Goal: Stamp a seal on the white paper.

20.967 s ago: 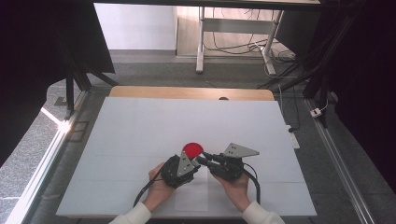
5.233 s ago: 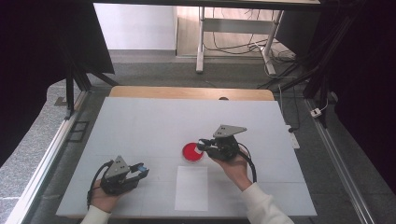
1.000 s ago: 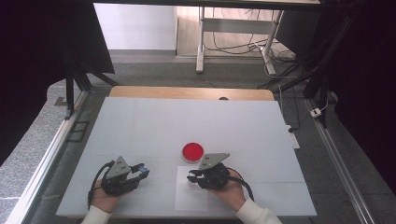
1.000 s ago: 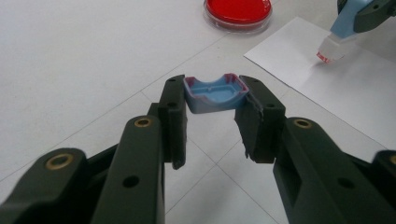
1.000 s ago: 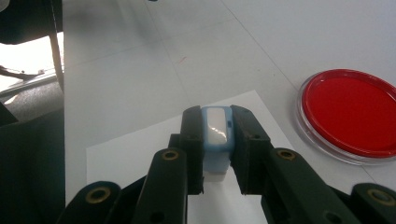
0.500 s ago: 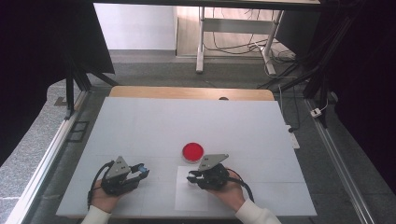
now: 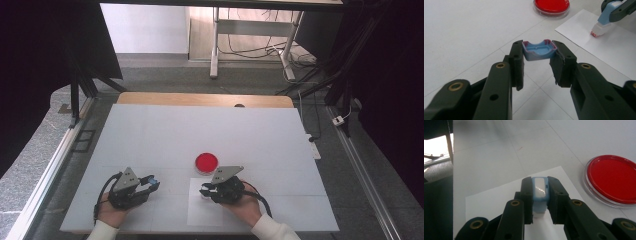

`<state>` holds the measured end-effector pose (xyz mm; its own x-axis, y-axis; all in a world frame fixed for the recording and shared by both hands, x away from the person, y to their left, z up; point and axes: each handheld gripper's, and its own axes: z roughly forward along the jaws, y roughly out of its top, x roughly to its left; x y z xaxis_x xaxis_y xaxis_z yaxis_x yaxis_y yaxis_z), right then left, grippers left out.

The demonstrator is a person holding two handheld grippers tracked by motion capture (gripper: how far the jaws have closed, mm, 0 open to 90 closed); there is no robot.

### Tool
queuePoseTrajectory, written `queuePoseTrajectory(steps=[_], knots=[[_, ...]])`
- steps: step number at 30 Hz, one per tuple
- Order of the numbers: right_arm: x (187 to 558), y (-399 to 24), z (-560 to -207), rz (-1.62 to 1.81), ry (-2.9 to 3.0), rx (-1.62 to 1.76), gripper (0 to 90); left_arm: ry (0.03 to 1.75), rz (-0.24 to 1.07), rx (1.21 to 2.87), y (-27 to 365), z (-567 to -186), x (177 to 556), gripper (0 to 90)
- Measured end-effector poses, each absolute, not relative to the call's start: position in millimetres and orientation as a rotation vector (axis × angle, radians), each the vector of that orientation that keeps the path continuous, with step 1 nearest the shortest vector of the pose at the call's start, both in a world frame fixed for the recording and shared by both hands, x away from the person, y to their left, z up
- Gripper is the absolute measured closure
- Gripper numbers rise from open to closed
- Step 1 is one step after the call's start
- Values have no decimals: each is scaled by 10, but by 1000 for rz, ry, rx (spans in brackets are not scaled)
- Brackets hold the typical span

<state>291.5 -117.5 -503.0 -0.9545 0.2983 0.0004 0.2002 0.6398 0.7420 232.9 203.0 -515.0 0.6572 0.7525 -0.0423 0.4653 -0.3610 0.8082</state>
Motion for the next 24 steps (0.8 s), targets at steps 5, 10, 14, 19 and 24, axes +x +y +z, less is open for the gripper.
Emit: queuePoseTrajectory(steps=[5,10,14,19,24], knots=[[2914,-1166,-5053,1213,2735,408,747,945,427,2022,2030,-5150,2329,640],[2910,-1163,-5053,1204,2734,394,748,945,427,2025,2031,-5152,2331,640],[2901,-1158,-5050,1193,2733,384,748,945,427,2024,2031,-5151,2330,640],[2903,-1160,-5048,1181,2739,388,749,945,428,2026,2027,-5152,2329,640],[2895,-1146,-5059,1158,2742,385,749,947,427,2024,2033,-5152,2330,640]])
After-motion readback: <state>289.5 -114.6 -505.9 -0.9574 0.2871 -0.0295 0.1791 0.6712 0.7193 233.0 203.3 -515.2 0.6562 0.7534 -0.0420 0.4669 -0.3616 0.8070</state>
